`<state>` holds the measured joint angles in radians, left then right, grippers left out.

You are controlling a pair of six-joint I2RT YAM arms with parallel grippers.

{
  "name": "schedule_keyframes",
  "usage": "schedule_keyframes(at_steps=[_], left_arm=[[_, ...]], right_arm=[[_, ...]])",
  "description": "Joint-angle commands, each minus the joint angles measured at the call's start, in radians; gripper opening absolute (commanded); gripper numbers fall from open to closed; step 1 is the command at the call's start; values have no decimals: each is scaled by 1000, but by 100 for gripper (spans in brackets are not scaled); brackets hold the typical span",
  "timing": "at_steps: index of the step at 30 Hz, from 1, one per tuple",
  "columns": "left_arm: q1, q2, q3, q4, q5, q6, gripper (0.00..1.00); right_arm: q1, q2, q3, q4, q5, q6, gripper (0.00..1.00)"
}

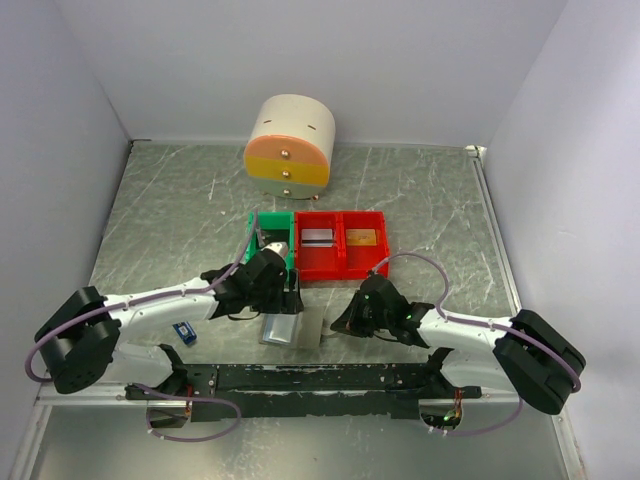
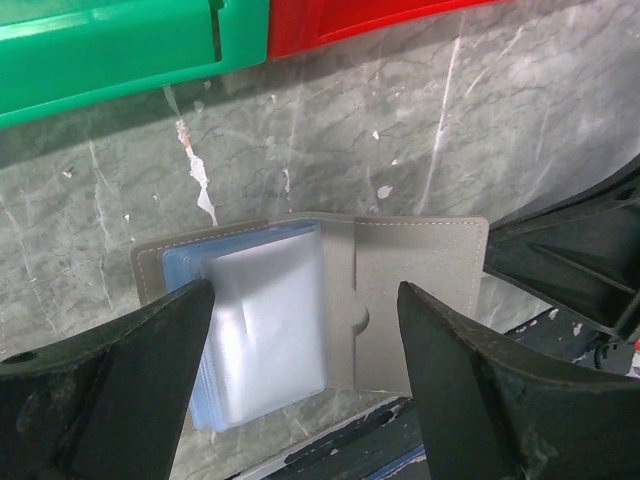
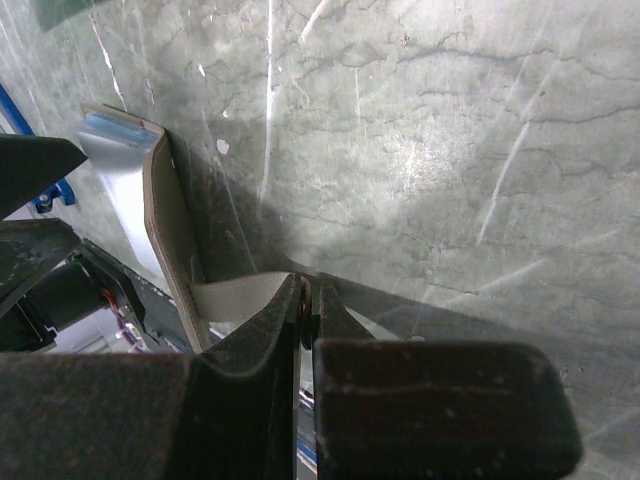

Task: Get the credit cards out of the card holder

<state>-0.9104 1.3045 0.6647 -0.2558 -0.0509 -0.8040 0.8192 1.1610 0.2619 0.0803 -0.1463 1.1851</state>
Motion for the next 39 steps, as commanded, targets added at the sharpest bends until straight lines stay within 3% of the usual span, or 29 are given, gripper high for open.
schedule_keyframes(at_steps=[1, 12, 25, 39], left_arm=[[6, 3, 5, -2, -11, 14, 87], [7, -27, 26, -56, -61, 28, 88], [7, 6, -15, 2, -16, 13, 85], [8, -25, -24, 45, 57, 3, 70]], right_arm=[[-2, 8, 26, -11, 10, -15, 0], [-3, 8, 30, -7, 8, -13, 0], [-3, 19, 30, -4, 7, -12, 0], [-2, 18, 24, -2, 7, -9, 0]])
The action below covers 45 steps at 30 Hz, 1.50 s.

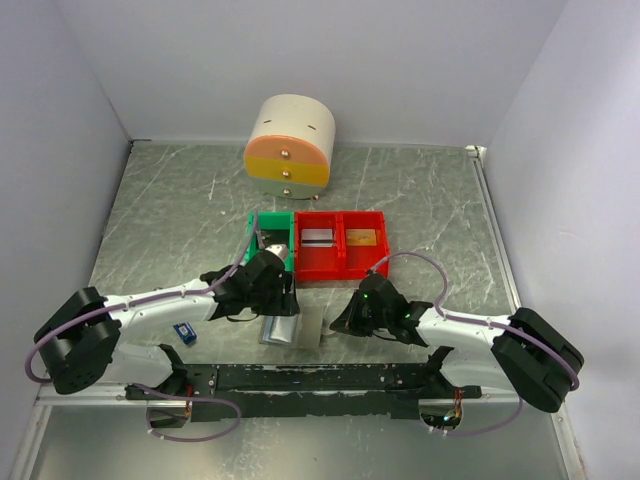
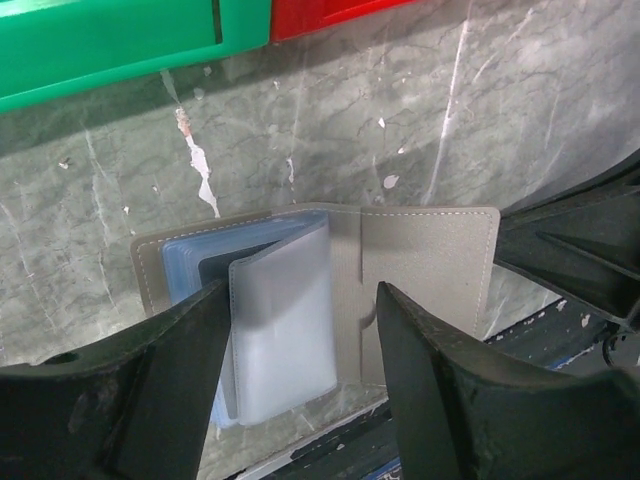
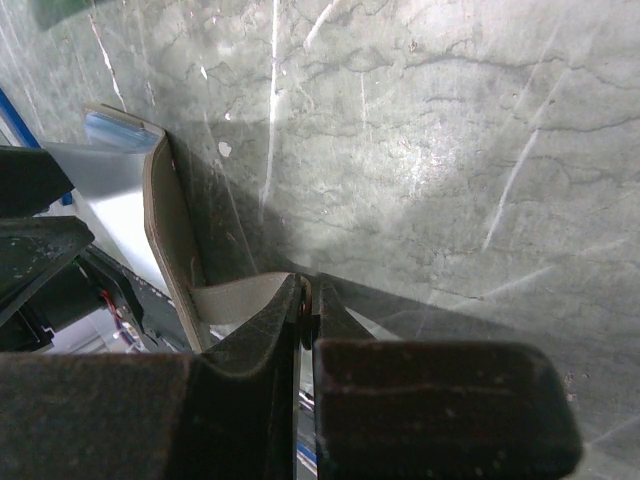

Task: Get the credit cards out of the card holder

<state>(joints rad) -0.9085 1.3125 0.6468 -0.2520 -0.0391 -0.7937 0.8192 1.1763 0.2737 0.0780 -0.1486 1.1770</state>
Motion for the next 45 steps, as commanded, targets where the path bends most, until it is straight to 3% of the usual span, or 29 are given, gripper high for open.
schedule_keyframes(at_steps=[1, 10, 19, 27, 36, 40, 45], left_arm=[[6, -41, -10, 49, 56, -8, 68], [5, -25, -47, 209, 322, -4, 55], [3, -4, -169, 437, 513, -94, 62], [1, 29, -182, 409, 441, -77, 61], [-25, 80, -166, 386, 410, -59, 61], [-40, 88, -158, 372, 390, -56, 60], [-52, 99, -143, 353, 380, -46, 61]], right_arm=[[-3, 3, 12, 2, 8, -1, 0], [-3, 0, 11, 8, 11, 3, 0], [-3, -16, 4, 25, 11, 16, 4], [-4, -60, 41, -43, 35, -15, 10], [-2, -147, 192, -275, 129, -83, 31], [-2, -170, 234, -280, 111, -111, 29], [3, -102, 263, -153, -10, -136, 18]])
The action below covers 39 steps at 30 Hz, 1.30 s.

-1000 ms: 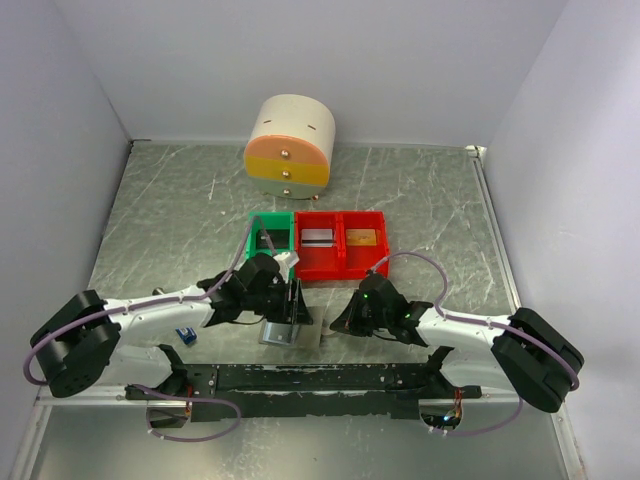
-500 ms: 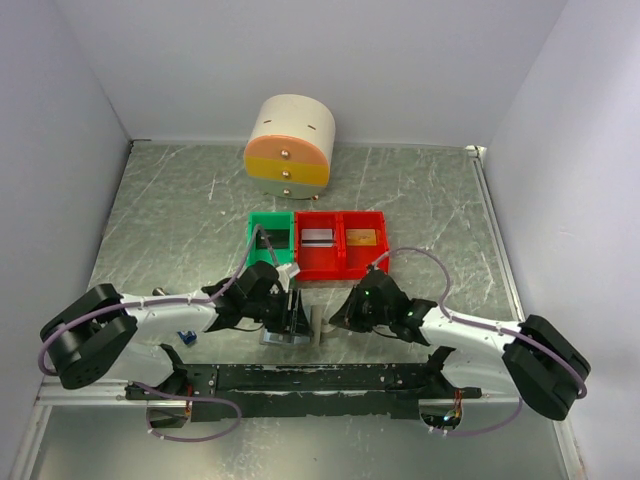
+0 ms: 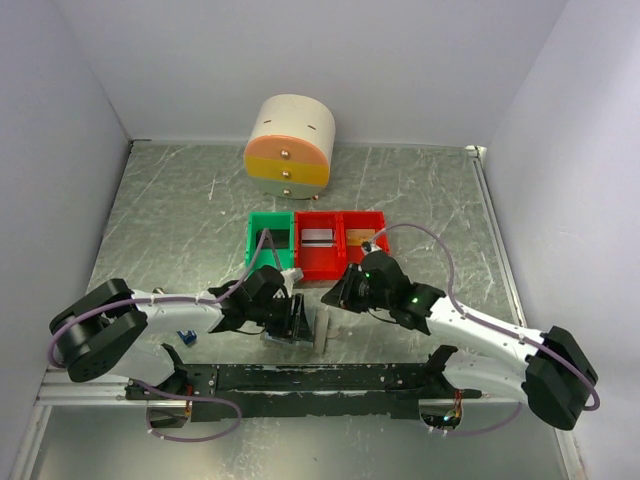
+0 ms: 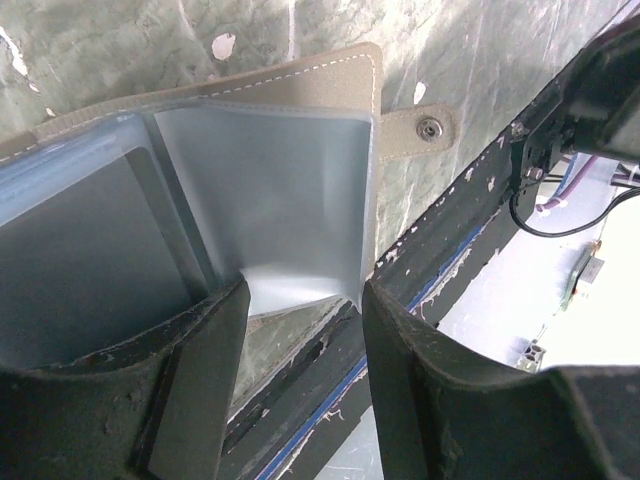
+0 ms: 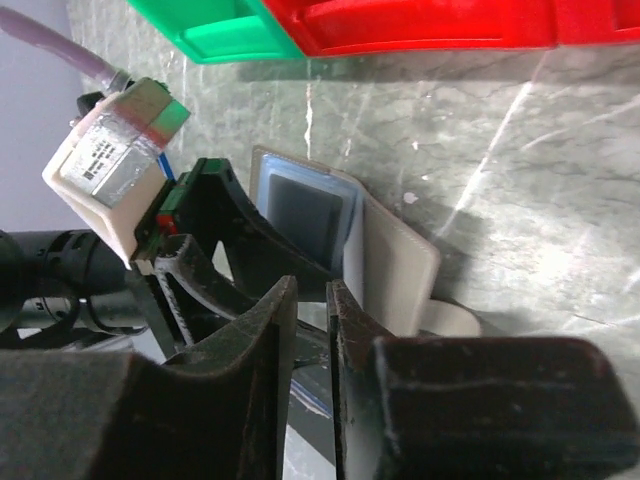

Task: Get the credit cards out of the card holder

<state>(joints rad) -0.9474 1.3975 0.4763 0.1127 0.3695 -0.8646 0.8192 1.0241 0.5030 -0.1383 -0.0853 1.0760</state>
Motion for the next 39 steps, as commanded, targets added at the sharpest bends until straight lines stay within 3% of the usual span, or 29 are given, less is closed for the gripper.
schedule_keyframes(at_steps=[1, 8, 22, 27, 33, 39], left_arm=[[-15, 14, 30, -17, -34, 26, 61], [-22, 4, 41, -41, -54, 29, 61], [-24, -48, 44, -73, -77, 50, 65], [-24, -168, 77, -248, -209, 105, 73], [8, -329, 57, -381, -366, 111, 81], [61, -282, 48, -391, -341, 96, 70]], right_arm=[[5, 72, 40, 72, -78, -33, 17], [32, 198, 30, 190, -129, 1, 9], [51, 425, 14, 217, -137, -46, 8], [54, 448, -69, 325, -150, -8, 11], [60, 441, -34, 242, -92, -33, 13], [88, 440, 20, 190, -66, -53, 17]])
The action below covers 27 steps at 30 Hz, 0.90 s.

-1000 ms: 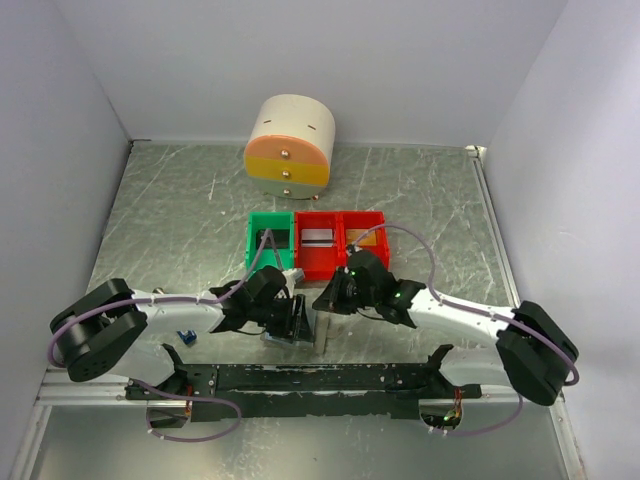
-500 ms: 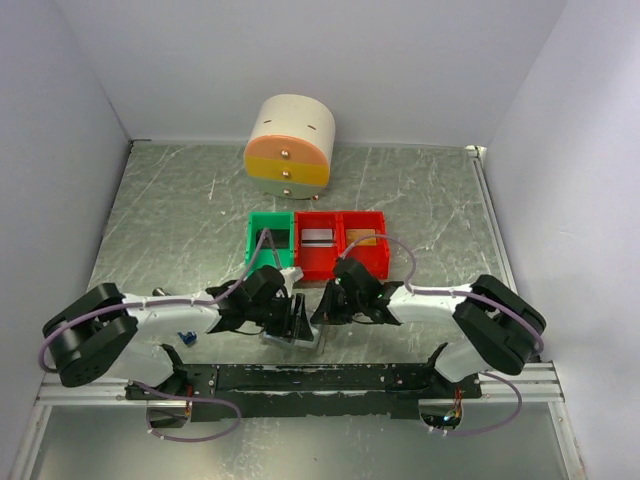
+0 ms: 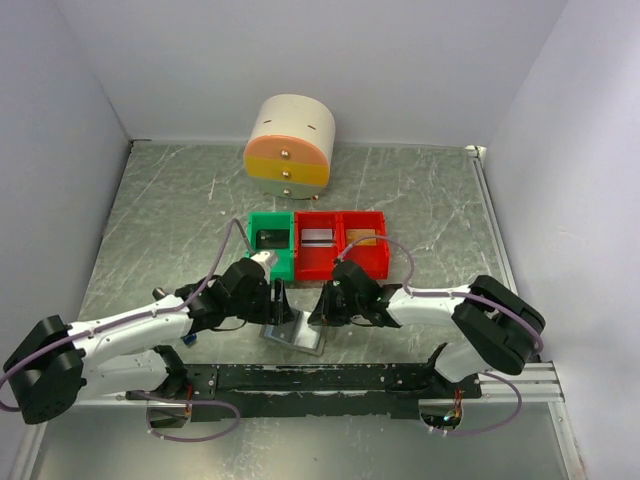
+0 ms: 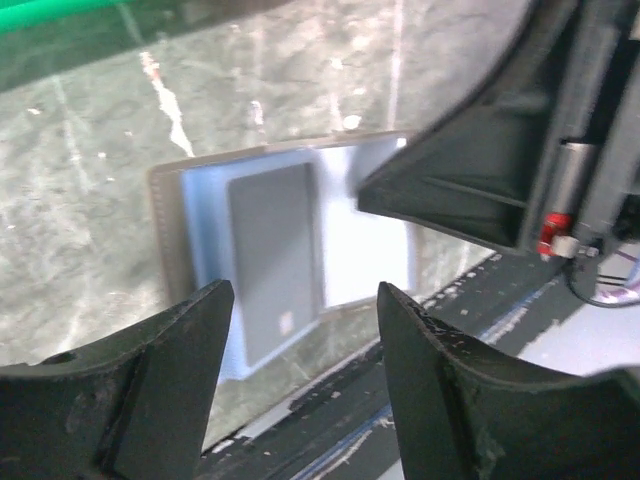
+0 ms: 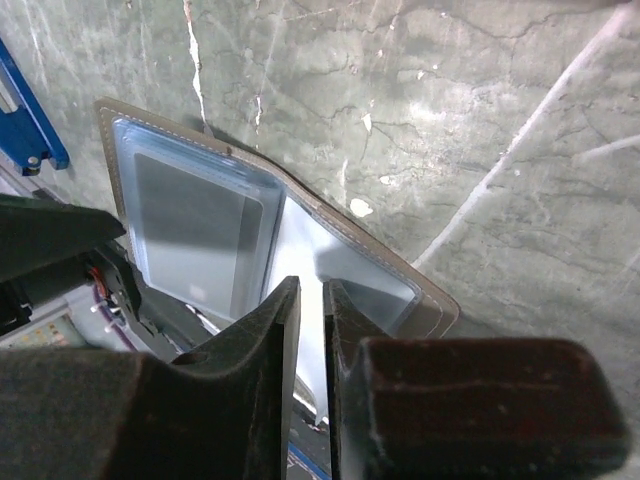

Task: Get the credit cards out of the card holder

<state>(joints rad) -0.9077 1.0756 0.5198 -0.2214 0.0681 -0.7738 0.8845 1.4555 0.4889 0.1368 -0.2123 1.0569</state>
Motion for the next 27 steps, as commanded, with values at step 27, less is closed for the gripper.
schedule_keyframes(at_steps=[27], left_arm=[[22, -86, -212, 34, 3, -200, 46]], right_arm=[[171, 177, 343, -376, 324, -62, 44]])
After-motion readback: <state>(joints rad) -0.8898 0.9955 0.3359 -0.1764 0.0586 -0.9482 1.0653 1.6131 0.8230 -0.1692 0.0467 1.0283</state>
